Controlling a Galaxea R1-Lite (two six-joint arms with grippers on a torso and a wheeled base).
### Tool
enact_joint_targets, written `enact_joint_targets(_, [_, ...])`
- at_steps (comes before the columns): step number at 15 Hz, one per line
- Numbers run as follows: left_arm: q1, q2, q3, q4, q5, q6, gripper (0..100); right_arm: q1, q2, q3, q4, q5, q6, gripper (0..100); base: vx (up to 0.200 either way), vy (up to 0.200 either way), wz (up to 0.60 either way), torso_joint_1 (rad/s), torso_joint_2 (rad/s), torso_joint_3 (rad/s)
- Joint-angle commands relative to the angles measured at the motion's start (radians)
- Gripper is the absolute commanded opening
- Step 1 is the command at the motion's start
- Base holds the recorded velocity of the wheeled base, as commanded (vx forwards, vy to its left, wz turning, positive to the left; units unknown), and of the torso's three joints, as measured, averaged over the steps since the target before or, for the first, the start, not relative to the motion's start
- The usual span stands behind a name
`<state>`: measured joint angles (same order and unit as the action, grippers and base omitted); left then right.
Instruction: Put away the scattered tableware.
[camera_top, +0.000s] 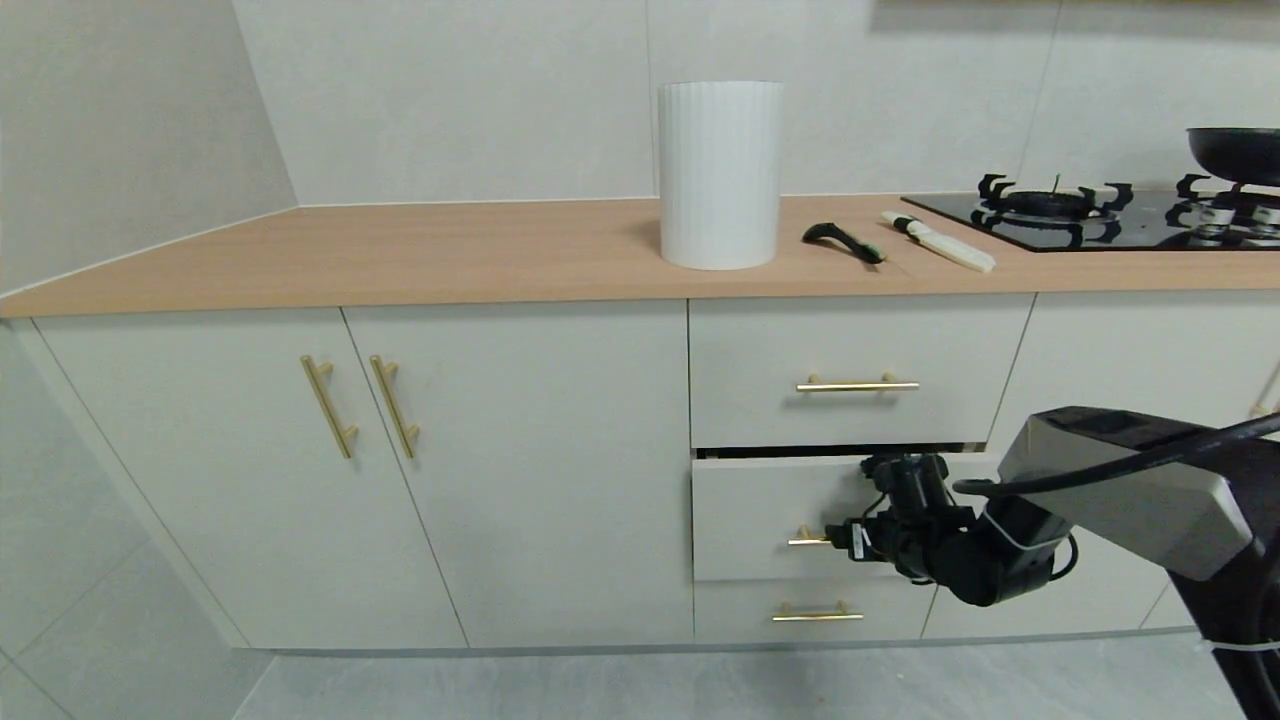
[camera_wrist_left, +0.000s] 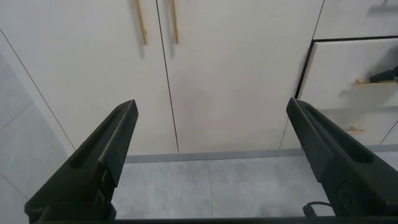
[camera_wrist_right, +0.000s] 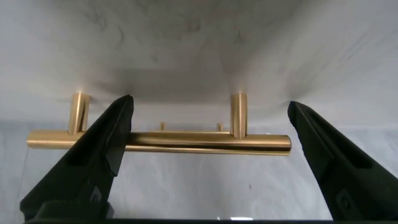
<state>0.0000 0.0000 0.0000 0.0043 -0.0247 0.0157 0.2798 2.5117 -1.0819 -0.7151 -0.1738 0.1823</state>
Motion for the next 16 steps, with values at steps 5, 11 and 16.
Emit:
enact_joint_targets(5, [0.000,0.000,0.000,0.000,0.000,0.001,100,0.101,-0.378,0.258,-0.003,0.010,-0.066,100,0.000,0.000,0.00,0.000,0.00,0.000])
enact_joint_targets(11, [0.000,0.002,0.000,0.000,0.000,0.000,100,0.151,-0.459,0.139,0.103,-0.006,-0.061,100,0.000,0.000,0.00,0.000,0.00,0.000])
enact_joint_targets(16, [0.000,0.002,0.000,0.000,0.000,0.000,100,0.101,-0.271,0.092,-0.038,-0.070,-0.066,100,0.000,0.000,0.00,0.000,0.00,0.000])
